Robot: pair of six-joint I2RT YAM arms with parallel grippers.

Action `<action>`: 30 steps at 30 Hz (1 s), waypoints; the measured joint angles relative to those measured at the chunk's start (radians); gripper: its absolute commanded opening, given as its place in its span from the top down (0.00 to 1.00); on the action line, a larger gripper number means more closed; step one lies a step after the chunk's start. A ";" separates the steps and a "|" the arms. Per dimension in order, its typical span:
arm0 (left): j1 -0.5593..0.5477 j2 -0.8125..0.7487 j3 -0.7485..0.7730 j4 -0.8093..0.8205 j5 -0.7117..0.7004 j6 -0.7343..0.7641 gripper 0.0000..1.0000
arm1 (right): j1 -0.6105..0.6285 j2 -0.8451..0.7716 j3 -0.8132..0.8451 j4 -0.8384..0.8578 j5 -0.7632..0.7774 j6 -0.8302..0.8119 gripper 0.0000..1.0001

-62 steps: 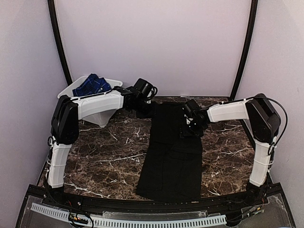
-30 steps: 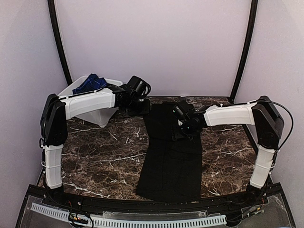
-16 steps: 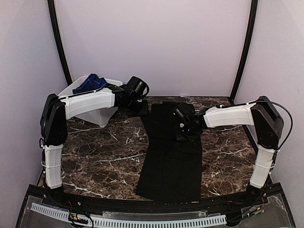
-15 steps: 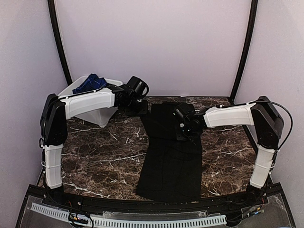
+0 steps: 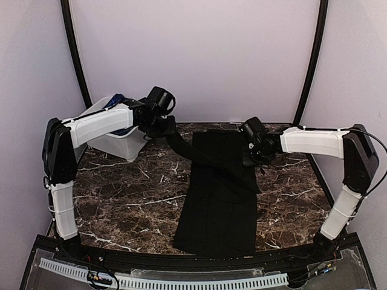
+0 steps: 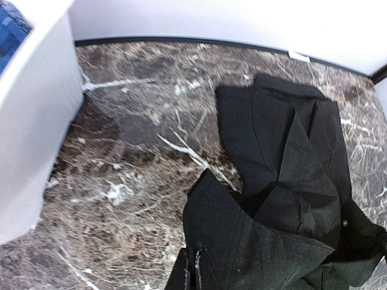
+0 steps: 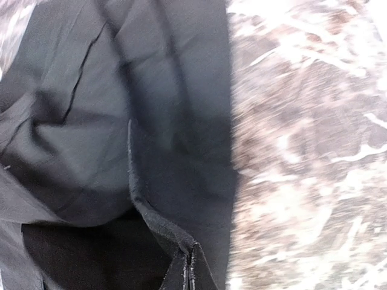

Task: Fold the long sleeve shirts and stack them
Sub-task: Flatten out the crumpled shirt at the center of the board.

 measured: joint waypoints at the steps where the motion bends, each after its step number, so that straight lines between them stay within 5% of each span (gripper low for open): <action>1: 0.014 -0.015 0.006 -0.006 -0.004 0.003 1.00 | -0.017 -0.014 0.000 -0.004 0.006 -0.006 1.00; 16: 0.219 -0.095 0.201 -0.075 -0.061 0.101 1.00 | -0.430 -0.122 0.177 -0.091 0.071 -0.123 1.00; 30: 0.330 -0.090 0.476 -0.173 -0.074 0.182 0.98 | -0.707 -0.088 0.589 -0.192 0.072 -0.199 1.00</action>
